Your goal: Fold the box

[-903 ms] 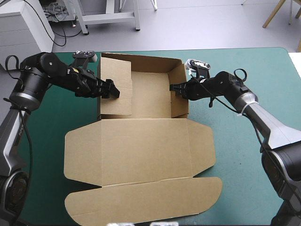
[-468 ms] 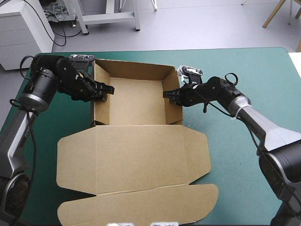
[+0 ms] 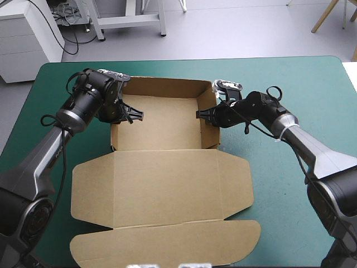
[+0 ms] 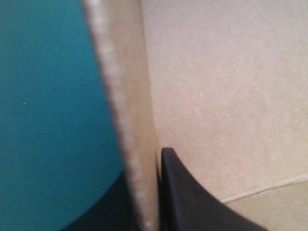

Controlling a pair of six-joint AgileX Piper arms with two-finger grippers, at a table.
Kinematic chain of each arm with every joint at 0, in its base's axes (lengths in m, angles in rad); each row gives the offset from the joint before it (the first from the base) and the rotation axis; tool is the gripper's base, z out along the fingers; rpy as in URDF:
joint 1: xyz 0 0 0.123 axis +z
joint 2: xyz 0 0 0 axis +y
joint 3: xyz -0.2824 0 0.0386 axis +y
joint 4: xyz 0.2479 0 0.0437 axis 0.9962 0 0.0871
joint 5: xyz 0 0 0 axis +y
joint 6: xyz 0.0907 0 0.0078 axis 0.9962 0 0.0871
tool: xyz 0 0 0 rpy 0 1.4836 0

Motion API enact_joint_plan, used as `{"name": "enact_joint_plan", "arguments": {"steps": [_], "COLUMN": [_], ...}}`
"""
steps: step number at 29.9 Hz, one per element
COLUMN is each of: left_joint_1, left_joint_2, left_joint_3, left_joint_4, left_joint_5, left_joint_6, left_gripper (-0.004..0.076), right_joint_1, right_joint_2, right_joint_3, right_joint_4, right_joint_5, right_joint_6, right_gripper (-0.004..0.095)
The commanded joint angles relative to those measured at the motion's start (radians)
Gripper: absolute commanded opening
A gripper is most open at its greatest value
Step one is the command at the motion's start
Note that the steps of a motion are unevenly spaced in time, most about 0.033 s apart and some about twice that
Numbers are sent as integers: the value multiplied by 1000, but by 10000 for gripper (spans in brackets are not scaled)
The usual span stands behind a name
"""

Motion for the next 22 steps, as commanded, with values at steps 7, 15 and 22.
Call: {"name": "enact_joint_plan", "arguments": {"steps": [7,15,22], "left_joint_1": [-27,-27,-27], "left_joint_2": [20,98,169], "left_joint_3": [-25,-29,-29], "left_joint_4": [-56,-116,-232], "left_joint_5": [44,36,-4], "left_joint_6": [33,35,59], "left_gripper": [-10,-10,-10], "right_joint_1": [0,0,0], "right_joint_2": [-69,-91,-91], "right_joint_3": [-37,-67,-80], "right_joint_4": [-85,-418,-475], "right_joint_5": [99,276,334], "right_joint_6": [33,198,216], "right_gripper": [-18,-18,-18]}}
